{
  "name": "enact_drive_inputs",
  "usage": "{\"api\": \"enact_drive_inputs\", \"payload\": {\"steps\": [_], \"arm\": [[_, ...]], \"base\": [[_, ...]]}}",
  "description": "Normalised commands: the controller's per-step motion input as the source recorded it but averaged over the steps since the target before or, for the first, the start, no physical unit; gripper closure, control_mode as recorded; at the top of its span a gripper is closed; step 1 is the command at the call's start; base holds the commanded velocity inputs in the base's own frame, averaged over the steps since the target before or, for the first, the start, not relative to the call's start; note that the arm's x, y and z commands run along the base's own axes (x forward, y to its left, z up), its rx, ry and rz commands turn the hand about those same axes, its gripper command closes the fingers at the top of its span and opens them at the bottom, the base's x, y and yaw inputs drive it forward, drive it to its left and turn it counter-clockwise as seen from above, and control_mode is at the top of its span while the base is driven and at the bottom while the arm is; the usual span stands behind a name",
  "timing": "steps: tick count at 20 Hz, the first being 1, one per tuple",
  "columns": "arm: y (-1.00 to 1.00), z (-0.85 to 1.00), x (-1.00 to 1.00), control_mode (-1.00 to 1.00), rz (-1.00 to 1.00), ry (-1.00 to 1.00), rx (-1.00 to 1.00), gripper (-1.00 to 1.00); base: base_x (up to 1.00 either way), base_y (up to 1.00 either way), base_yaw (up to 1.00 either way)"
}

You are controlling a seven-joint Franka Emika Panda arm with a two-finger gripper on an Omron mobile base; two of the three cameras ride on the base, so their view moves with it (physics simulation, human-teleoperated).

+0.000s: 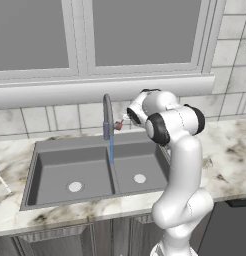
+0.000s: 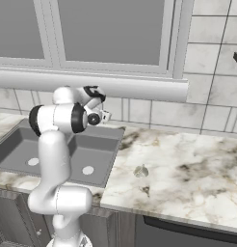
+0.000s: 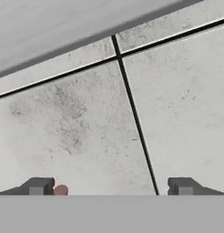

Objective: Turn on the sink faucet. Then move the garlic from the counter to the sink. Turn off the sink. Move the vegetable from the sink to the pot next to the stove. Finally move the pot to the rear left burner.

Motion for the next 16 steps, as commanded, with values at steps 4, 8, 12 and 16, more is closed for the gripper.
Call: {"api": "enact_drive_inputs", "payload": {"steps": [4,8,12,16], "arm": [[-0.38,0.43,-0.38,-1.00,-0.06,0.00,0.00,-1.00],[-0.36,0.40,-0.53,-1.00,-0.07,0.00,0.00,-1.00],[-0.37,0.35,-0.65,-1.00,-0.07,-0.02,0.00,-1.00],[-0.41,0.38,-0.68,-1.00,-0.07,-0.01,0.00,-1.00]], "base": [[0.00,0.00,0.00],[0.00,0.00,0.00],[0.00,0.00,0.00],[0.00,0.00,0.00]]}}
